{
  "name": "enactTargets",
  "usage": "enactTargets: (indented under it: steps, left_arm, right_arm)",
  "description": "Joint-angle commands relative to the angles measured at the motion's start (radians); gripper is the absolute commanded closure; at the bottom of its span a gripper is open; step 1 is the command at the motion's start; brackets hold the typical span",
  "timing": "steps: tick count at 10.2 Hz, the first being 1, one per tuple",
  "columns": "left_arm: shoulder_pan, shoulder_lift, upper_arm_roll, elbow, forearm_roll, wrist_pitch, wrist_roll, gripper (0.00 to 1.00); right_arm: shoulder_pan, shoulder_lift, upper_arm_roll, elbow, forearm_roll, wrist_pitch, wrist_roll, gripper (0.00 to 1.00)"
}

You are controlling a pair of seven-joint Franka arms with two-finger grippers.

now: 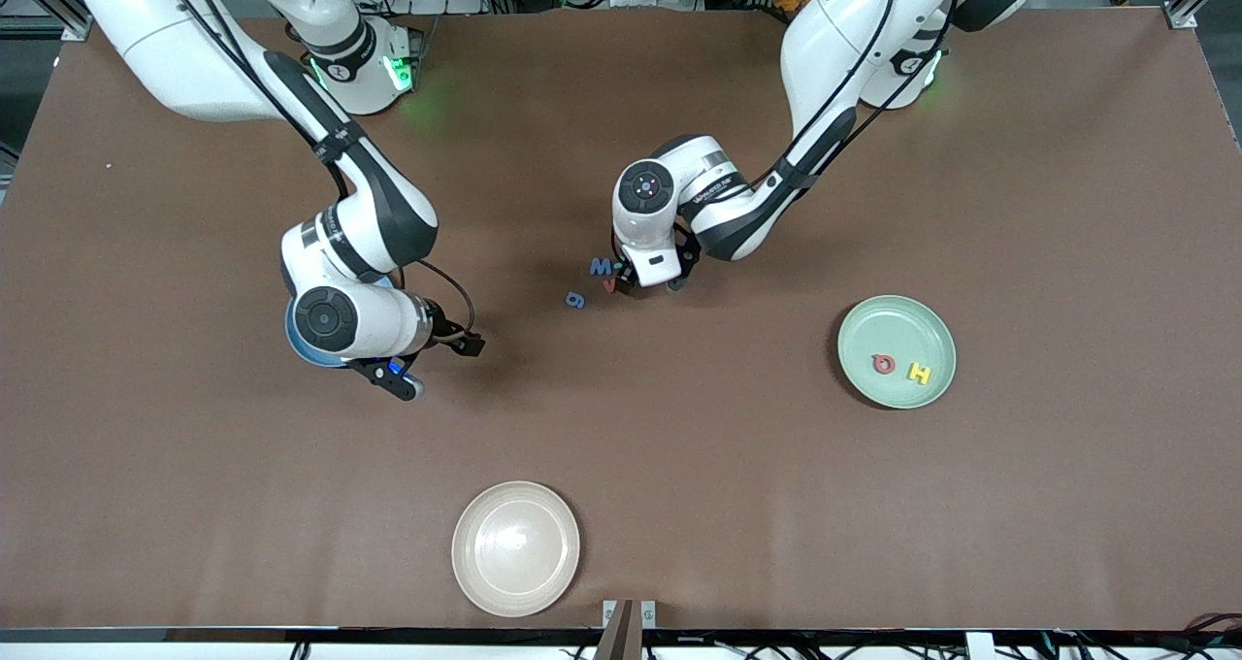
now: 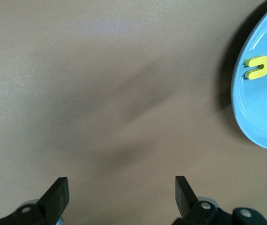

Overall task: Sort upper and lower case letters into plates
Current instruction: 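Grasp the teal R with the left gripper while the right gripper returns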

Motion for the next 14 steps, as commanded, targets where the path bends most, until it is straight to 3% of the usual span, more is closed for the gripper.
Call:
enactTargets:
  steps: [1,7,11,12,14]
  left_arm:
    - [-0.016,0.013,0.007,0.008,0.004,0.011,-0.029,0.0]
    - [-0.015,0.013,0.007,0.015,-0.001,0.051,-0.054,0.0]
    - [-0.016,0.013,0.007,0.017,0.001,0.052,-0.053,0.26]
    - [-0.016,0.013,0.007,0.017,0.002,0.052,-0.054,0.42]
    - [-0.018,0.012,0.011,0.017,0.004,0.052,-0.051,0.93]
  right_arm:
    - [0.006,0.001,-0.003,0.004,-0.001,0.003,0.011,0.0]
    - [0.006,0.001,-0.003,0.004,-0.002,0.003,0.013,0.0]
    - [0.003,0.001,-0.003,0.006,0.004,0.003,0.013,0.0]
    - [0.002,0.001,-0.003,0.006,0.004,0.003,0.013,0.0]
    - [0.003,0.001,-0.003,0.006,0.004,0.003,0.013,0.0]
